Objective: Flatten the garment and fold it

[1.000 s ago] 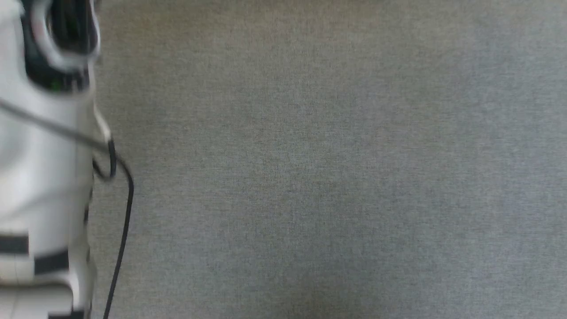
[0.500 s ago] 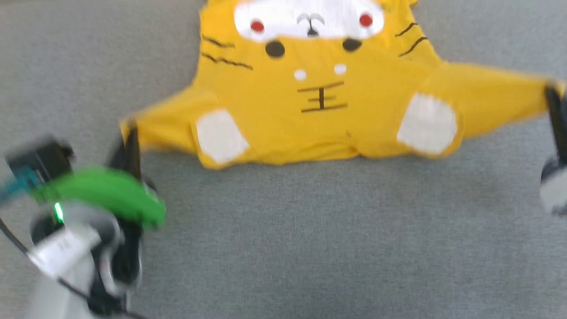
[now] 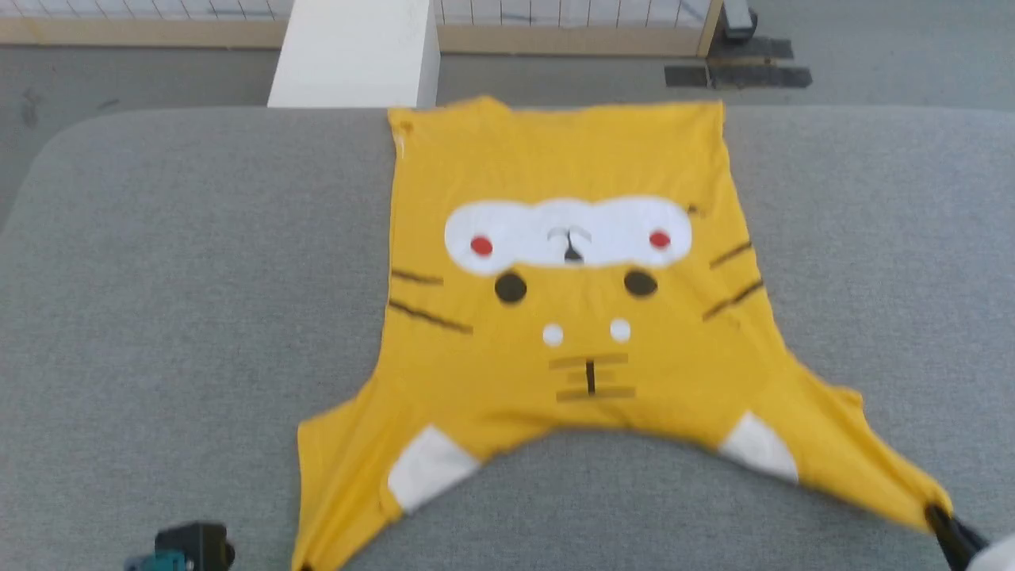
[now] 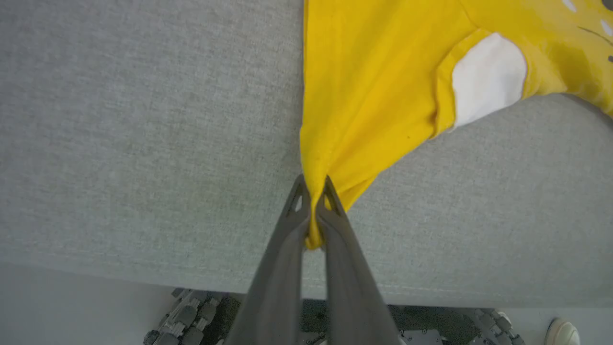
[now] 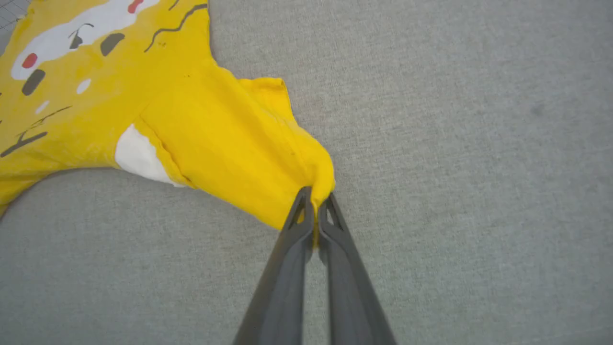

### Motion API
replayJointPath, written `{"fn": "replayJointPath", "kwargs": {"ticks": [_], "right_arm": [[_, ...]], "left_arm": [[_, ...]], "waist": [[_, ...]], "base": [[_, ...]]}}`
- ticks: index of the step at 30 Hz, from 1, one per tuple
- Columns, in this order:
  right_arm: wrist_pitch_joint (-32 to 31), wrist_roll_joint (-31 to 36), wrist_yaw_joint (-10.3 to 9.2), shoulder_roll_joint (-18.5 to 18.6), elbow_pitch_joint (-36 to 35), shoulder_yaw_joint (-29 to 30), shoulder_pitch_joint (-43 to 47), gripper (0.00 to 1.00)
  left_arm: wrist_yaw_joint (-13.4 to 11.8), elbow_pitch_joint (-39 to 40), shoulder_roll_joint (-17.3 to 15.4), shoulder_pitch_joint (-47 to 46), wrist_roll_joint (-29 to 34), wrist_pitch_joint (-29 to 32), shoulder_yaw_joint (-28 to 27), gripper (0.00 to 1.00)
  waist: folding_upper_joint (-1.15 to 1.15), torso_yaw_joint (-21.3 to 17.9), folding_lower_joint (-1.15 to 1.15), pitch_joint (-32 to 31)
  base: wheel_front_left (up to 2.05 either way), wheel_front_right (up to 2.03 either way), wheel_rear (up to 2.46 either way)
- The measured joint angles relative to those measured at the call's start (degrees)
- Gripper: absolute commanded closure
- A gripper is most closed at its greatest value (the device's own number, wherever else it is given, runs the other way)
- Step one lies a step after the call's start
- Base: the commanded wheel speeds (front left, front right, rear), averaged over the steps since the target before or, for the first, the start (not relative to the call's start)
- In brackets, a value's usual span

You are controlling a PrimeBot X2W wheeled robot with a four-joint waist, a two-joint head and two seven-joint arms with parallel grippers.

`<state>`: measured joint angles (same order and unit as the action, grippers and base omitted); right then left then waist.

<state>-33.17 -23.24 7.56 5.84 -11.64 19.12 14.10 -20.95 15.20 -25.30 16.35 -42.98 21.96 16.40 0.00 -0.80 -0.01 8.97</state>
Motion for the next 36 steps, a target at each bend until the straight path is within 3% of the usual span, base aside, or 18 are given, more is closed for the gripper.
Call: {"fn": "replayJointPath", "kwargs": {"ticks": [6, 14, 21, 22, 23, 27, 30, 36], "right_arm": [[-5.3, -1.8, 0.00, -0.7, 0.3, 2.6, 6.9, 1.00], [-15.1, -8.5, 0.00, 1.3, -1.4, 0.1, 16.4, 1.00], [-13.3, -7.7, 0.00, 1.0, -2.1, 1.2, 17.4, 1.00], [-13.0, -7.4, 0.00, 1.0, -2.0, 0.8, 17.2, 0.75], [-12.2, -6.8, 0.01, 1.0, -1.8, 0.4, 16.8, 0.00], [-8.9, -5.0, 0.00, 1.9, -1.1, -0.7, 13.8, 0.00], [-8.4, -5.3, 0.00, 4.6, -4.4, 0.1, 9.0, 0.00], [-8.7, -2.0, 0.00, 11.6, -10.6, 4.0, -8.9, 0.00]], "left_arm": [[0.8, 0.5, -4.2, 6.4, -2.6, 4.8, 0.3, 1.00], [1.3, 2.1, -6.9, 12.2, -6.1, 6.8, -1.8, 1.00], [1.7, 5.7, -7.5, 13.5, -6.4, 4.7, -3.8, 1.00], [1.9, 6.2, -7.4, 13.4, -6.4, 4.5, -3.8, 1.00], [2.2, 6.7, -7.3, 13.1, -6.3, 4.0, -3.8, 1.00], [3.1, 8.8, -6.5, 11.4, -5.8, 2.7, -3.2, 1.00], [3.1, 11.8, -6.2, 9.3, -4.3, 2.6, -2.0, 1.00], [2.7, 15.2, -5.9, 6.6, -1.2, 2.4, -0.5, 1.00]], "waist": [[0.00, 0.4, 0.00, -3.0], [0.00, 0.8, 0.00, -4.8], [0.00, 0.8, 0.00, -5.7], [0.00, 0.8, 0.00, -5.8], [0.00, 0.8, 0.00, -6.0], [0.00, 0.8, 0.00, -6.2], [0.00, 1.1, 0.00, -5.6], [0.00, 1.6, 0.00, -2.7]], "base": [[0.00, 0.00, 0.00], [0.00, 0.00, 0.00], [0.00, 0.00, 0.00], [0.00, 0.00, 0.00], [0.00, 0.00, 0.00], [0.00, 0.00, 0.00], [0.00, 0.00, 0.00], [0.00, 0.00, 0.00]]}}
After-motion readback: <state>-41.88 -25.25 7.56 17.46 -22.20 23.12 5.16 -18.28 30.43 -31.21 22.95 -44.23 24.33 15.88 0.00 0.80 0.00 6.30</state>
